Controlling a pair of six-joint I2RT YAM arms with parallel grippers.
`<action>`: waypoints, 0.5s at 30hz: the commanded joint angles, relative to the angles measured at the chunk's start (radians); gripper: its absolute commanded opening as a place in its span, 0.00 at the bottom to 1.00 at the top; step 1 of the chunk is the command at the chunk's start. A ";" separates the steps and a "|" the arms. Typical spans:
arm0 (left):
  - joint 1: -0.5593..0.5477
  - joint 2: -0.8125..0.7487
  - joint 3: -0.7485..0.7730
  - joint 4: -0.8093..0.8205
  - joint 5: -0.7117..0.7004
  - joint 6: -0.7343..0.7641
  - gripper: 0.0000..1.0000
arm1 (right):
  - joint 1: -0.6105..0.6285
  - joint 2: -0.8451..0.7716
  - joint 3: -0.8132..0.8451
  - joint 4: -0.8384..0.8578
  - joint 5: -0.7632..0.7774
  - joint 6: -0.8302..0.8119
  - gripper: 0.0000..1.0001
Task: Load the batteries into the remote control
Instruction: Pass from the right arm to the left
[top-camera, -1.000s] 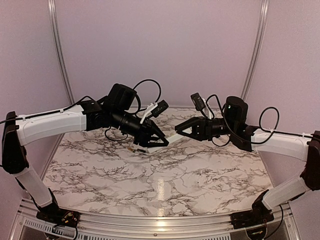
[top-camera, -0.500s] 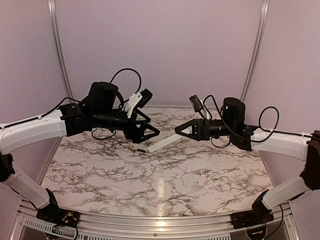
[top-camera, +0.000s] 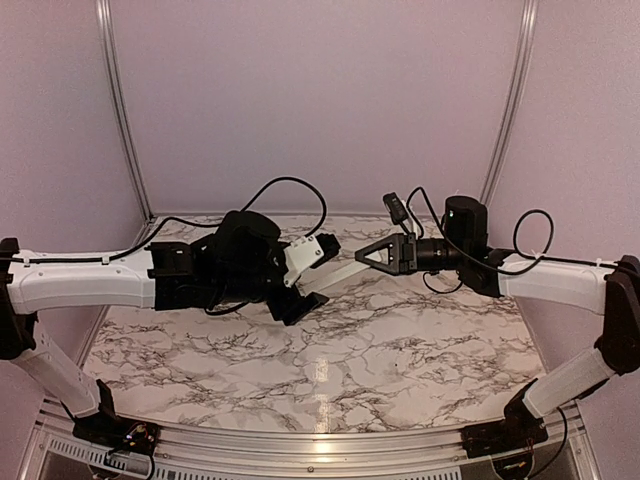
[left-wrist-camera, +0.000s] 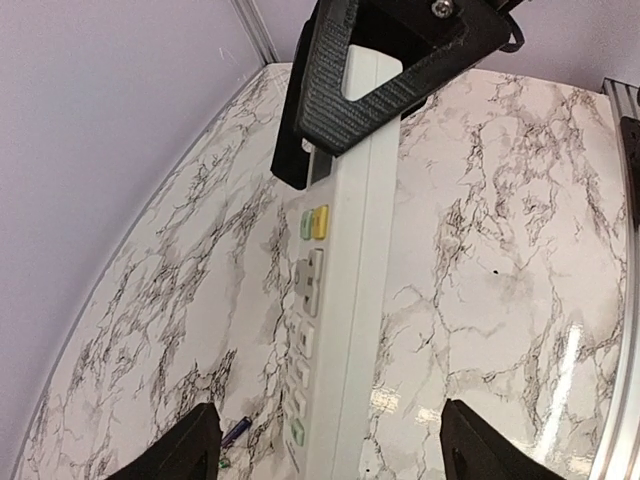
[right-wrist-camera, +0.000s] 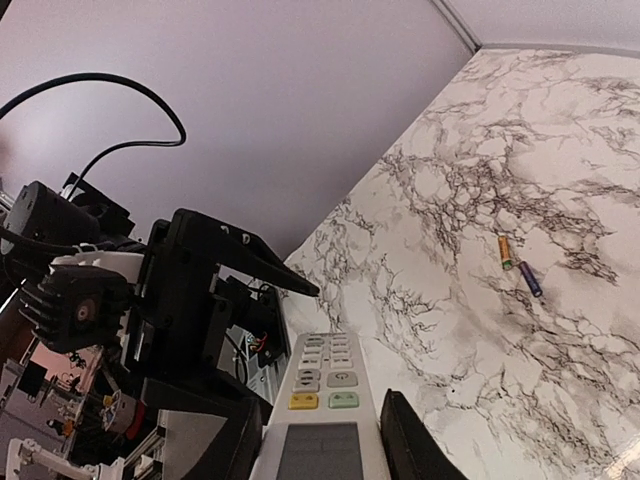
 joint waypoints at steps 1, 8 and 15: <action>-0.022 0.041 0.026 -0.020 -0.139 0.071 0.75 | -0.004 0.011 0.022 0.038 -0.018 0.050 0.19; -0.048 0.101 0.060 -0.031 -0.234 0.107 0.52 | 0.006 0.021 0.000 0.086 -0.036 0.092 0.19; -0.055 0.102 0.069 -0.010 -0.231 0.104 0.28 | 0.010 0.025 0.013 0.054 -0.034 0.065 0.20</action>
